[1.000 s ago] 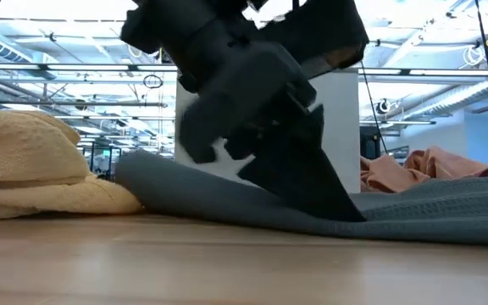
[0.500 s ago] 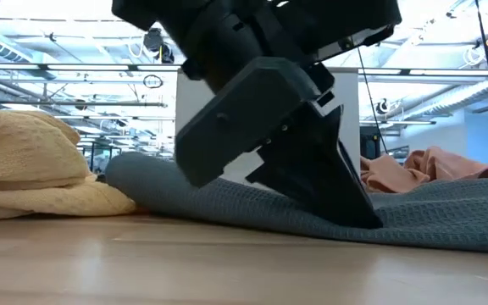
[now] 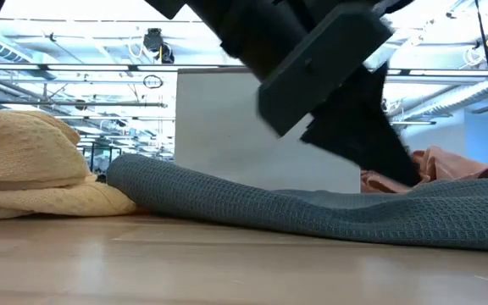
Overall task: Fold towel
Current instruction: Fold the gray towel
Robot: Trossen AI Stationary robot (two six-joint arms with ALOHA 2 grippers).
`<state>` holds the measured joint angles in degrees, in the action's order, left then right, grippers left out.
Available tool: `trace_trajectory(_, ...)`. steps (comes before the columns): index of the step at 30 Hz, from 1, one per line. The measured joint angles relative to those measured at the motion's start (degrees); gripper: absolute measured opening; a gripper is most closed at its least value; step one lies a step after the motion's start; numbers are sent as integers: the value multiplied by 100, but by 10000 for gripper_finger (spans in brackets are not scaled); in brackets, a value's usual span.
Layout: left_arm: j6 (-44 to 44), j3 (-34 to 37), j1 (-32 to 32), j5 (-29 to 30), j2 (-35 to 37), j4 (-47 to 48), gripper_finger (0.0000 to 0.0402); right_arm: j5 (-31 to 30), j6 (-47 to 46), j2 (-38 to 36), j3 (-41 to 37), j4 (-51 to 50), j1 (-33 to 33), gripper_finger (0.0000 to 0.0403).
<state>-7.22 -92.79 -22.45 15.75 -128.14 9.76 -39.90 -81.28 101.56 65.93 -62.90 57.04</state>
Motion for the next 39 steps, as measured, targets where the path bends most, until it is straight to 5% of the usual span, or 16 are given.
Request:
trace_trajectory(12, 17, -9, 21, -204, 22, -586, 119, 87, 218, 0, -571, 276, -724, 150)
trace_trajectory(24, 45, -11, 22, -466, 24, -590, 119, 480, 557, 0, -1356, 1736, -1065, 145)
trace_trajectory(32, 65, -11, 43, -470, 24, -581, 119, 695, 848, 0, -1398, 1778, -1098, 18)
trace_trajectory(39, 65, -11, 43, -470, 24, -581, 119, 565, 749, -412, -1396, 1289, -1095, 2)
